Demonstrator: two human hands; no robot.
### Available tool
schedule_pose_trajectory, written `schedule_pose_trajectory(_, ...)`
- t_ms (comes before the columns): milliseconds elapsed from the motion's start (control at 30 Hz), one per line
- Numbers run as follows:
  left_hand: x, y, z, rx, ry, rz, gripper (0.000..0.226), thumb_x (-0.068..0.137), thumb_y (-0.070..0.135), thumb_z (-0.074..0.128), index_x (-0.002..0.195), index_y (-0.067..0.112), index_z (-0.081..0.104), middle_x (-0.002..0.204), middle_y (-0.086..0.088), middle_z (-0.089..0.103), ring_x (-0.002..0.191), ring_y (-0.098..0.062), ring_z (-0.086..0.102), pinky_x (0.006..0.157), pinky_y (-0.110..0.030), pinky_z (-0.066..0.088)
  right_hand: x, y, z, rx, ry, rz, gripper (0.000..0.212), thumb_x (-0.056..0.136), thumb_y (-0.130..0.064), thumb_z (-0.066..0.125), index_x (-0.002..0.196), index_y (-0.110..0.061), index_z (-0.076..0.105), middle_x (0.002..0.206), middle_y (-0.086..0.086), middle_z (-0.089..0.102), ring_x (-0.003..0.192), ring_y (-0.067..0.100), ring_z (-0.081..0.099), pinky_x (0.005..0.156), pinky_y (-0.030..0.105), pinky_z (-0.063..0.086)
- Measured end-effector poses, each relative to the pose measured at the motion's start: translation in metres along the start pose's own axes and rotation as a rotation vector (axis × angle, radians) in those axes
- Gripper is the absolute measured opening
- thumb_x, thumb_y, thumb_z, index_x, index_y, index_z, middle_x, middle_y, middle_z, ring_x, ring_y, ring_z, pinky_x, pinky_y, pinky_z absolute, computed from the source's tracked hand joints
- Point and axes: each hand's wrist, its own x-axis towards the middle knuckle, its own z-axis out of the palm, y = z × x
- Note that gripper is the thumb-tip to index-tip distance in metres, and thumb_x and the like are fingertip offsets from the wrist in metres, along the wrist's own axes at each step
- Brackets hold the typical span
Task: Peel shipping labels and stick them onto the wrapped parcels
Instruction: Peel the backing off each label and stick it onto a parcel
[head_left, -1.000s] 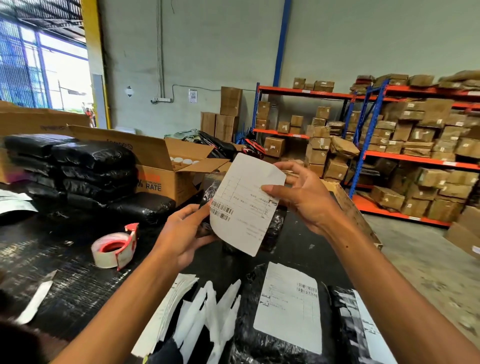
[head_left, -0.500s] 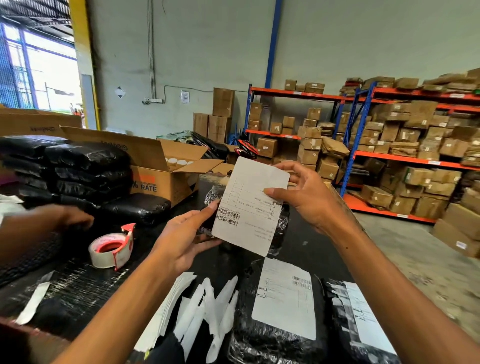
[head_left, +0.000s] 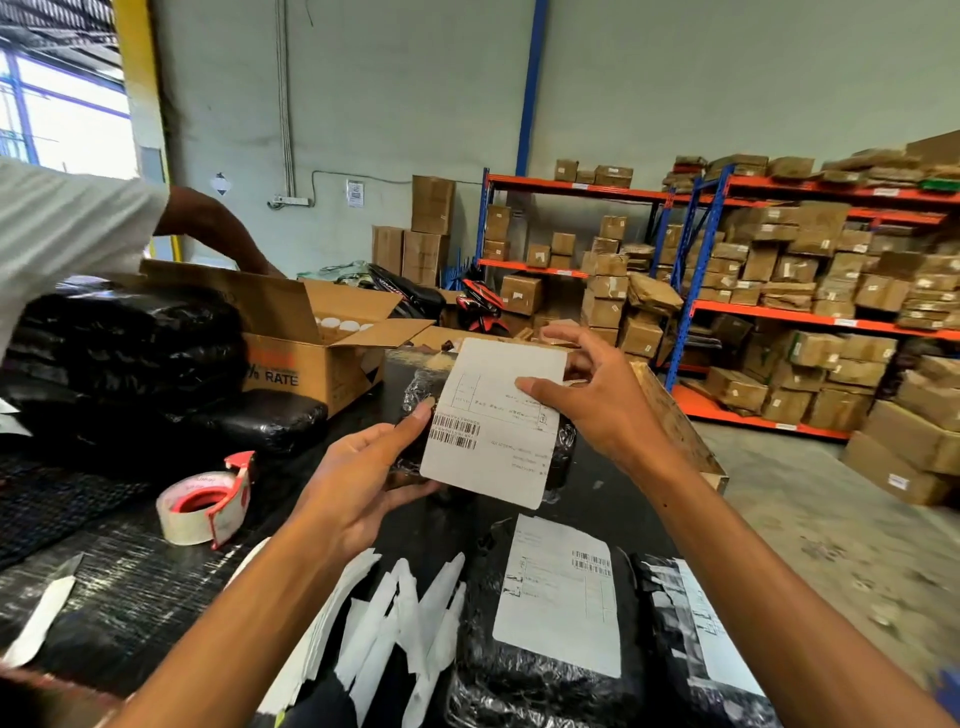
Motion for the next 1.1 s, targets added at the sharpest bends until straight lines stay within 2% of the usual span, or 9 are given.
schedule_pose_trajectory(300, 0.002, -0.003, 0.002, 0.049, -0.077, 0.052, 0.05, 0.07, 0.034, 0.071, 0.101, -0.004, 0.064, 0.099, -0.015, 0.075, 0.096, -0.024, 0.07, 0.08, -0.039, 0.057, 0.002, 0.005, -0.011, 0.016, 0.021, 0.037, 0.02, 0.082, -0.011, 0.072, 0.102, -0.015, 0.069, 0.106, 0.005, 0.07, 0.094, 0.017, 0.067, 0.068, 0.023, 0.057)
schedule_pose_trajectory(400, 0.002, -0.004, 0.003, 0.06, -0.083, 0.066, 0.034, 0.068, 0.033, 0.071, 0.086, 0.004, 0.067, 0.092, -0.013, 0.076, 0.089, -0.022, 0.071, 0.076, -0.038, 0.058, 0.002, 0.006, -0.015, -0.167, -0.023, 0.11, 0.016, 0.084, -0.019, 0.071, 0.1, -0.016, 0.071, 0.098, 0.002, 0.071, 0.089, 0.014, 0.064, 0.07, 0.02, 0.049)
schedule_pose_trajectory(500, 0.004, -0.005, 0.004, 0.072, -0.085, 0.062, 0.036, 0.069, 0.033, 0.071, 0.088, 0.004, 0.065, 0.093, -0.015, 0.076, 0.086, -0.022, 0.072, 0.072, -0.036, 0.06, 0.0, -0.002, -0.015, -0.359, 0.016, -0.076, 0.019, 0.091, -0.025, 0.061, 0.106, -0.017, 0.071, 0.106, -0.006, 0.068, 0.097, 0.007, 0.059, 0.073, 0.011, 0.042)
schedule_pose_trajectory(567, 0.005, -0.004, 0.006, 0.083, -0.097, 0.071, 0.038, 0.068, 0.034, 0.071, 0.089, 0.003, 0.065, 0.096, -0.016, 0.075, 0.087, -0.023, 0.072, 0.074, -0.037, 0.06, -0.003, -0.012, -0.011, -0.347, -0.17, -0.149, 0.027, 0.095, -0.033, 0.052, 0.114, -0.022, 0.068, 0.109, -0.011, 0.065, 0.1, 0.006, 0.059, 0.083, 0.019, 0.047)
schedule_pose_trajectory(667, 0.007, -0.001, 0.009, 0.125, -0.124, 0.086, 0.05, 0.068, 0.034, 0.071, 0.098, -0.005, 0.065, 0.101, -0.021, 0.073, 0.093, -0.029, 0.071, 0.076, -0.039, 0.061, -0.004, -0.016, -0.001, -0.44, -0.478, -0.112, 0.034, 0.095, -0.046, 0.044, 0.121, -0.031, 0.061, 0.103, -0.012, 0.065, 0.093, 0.006, 0.063, 0.079, 0.028, 0.052)
schedule_pose_trajectory(833, 0.014, 0.006, 0.014, 0.224, -0.105, 0.121, 0.053, 0.072, 0.037, 0.073, 0.102, -0.006, 0.066, 0.096, -0.022, 0.073, 0.085, -0.028, 0.073, 0.066, -0.033, 0.061, -0.006, -0.004, -0.004, -0.408, -0.63, 0.078, 0.062, 0.079, -0.055, 0.066, 0.132, -0.035, 0.041, 0.108, -0.013, 0.064, 0.093, 0.004, 0.065, 0.078, 0.025, 0.053)
schedule_pose_trajectory(900, 0.016, 0.006, 0.023, 0.251, -0.092, 0.172, 0.047, 0.072, 0.038, 0.073, 0.1, 0.001, 0.068, 0.091, -0.012, 0.076, 0.08, -0.02, 0.074, 0.058, -0.025, 0.058, -0.01, 0.003, -0.009, -0.307, -0.584, 0.129, 0.066, 0.076, -0.048, 0.073, 0.132, -0.036, 0.04, 0.111, -0.01, 0.066, 0.095, 0.008, 0.067, 0.078, 0.027, 0.056)
schedule_pose_trajectory(1000, 0.017, 0.002, 0.04, 0.233, -0.076, 0.274, 0.043, 0.066, 0.044, 0.072, 0.103, 0.024, 0.065, 0.106, -0.001, 0.07, 0.091, -0.015, 0.071, 0.065, -0.022, 0.057, -0.014, 0.009, -0.019, -0.105, -0.43, 0.2, 0.07, 0.071, -0.048, 0.075, 0.132, -0.036, 0.041, 0.106, -0.003, 0.07, 0.089, 0.014, 0.071, 0.069, 0.026, 0.056)
schedule_pose_trajectory(1100, 0.018, -0.007, 0.056, 0.193, -0.119, 0.269, 0.062, 0.064, 0.048, 0.072, 0.121, 0.028, 0.054, 0.105, -0.002, 0.071, 0.082, -0.009, 0.07, 0.062, -0.019, 0.052, -0.015, 0.015, -0.025, 0.091, -0.324, 0.244, 0.071, 0.067, -0.052, 0.073, 0.13, -0.032, 0.047, 0.105, -0.001, 0.074, 0.092, 0.017, 0.072, 0.07, 0.03, 0.056)
